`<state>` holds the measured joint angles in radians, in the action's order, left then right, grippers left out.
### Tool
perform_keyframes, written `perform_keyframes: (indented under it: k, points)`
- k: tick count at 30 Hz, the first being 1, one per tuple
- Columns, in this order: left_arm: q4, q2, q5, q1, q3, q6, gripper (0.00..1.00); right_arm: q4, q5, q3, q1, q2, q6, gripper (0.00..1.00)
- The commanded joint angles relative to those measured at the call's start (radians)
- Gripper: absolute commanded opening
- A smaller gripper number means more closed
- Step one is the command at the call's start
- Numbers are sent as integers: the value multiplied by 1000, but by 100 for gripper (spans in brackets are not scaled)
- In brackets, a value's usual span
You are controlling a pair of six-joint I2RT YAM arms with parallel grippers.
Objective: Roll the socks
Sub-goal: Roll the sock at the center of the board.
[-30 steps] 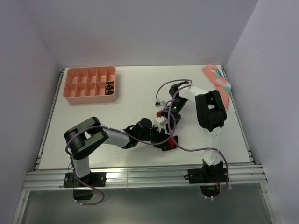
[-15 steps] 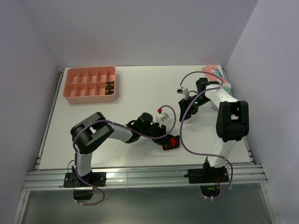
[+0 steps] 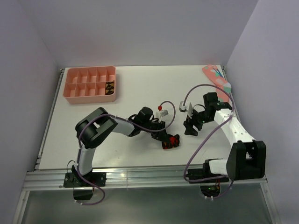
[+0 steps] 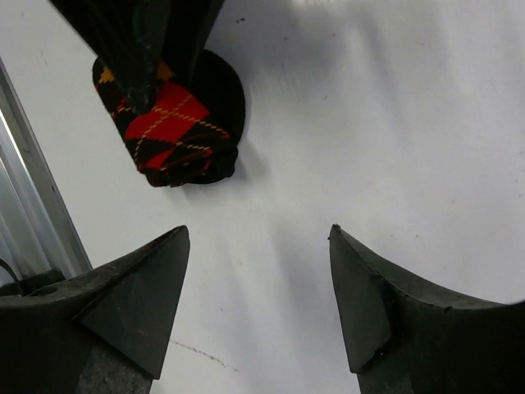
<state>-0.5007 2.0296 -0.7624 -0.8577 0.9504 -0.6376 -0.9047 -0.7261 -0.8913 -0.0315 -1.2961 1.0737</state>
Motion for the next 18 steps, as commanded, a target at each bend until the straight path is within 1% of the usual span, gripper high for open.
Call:
perform_keyframes:
  k: [1,3,7,11,13,17,18]
  points:
    - [341,118,98,9,-41,56,0,43,1,44,-21,61,120,77]
    - [376,129,91,13,-26,53,0,33,10,61,-40,81,144,80]
    - [412,153,72,22,11,32,0,69,62,115,-102,119,154,82]
    - [461,179,60,28,50,27,0,168,128,204,-188,185,138,83]
    - [476,182,54,32,66,24,0,187,136,245,-226,225,137,84]
    - [498,195,29,52,86,24,0,268,174,302,-272,282,129,87]
    - [528,198,28,55,91,26,0,282,180,324,-280,297,127,88]
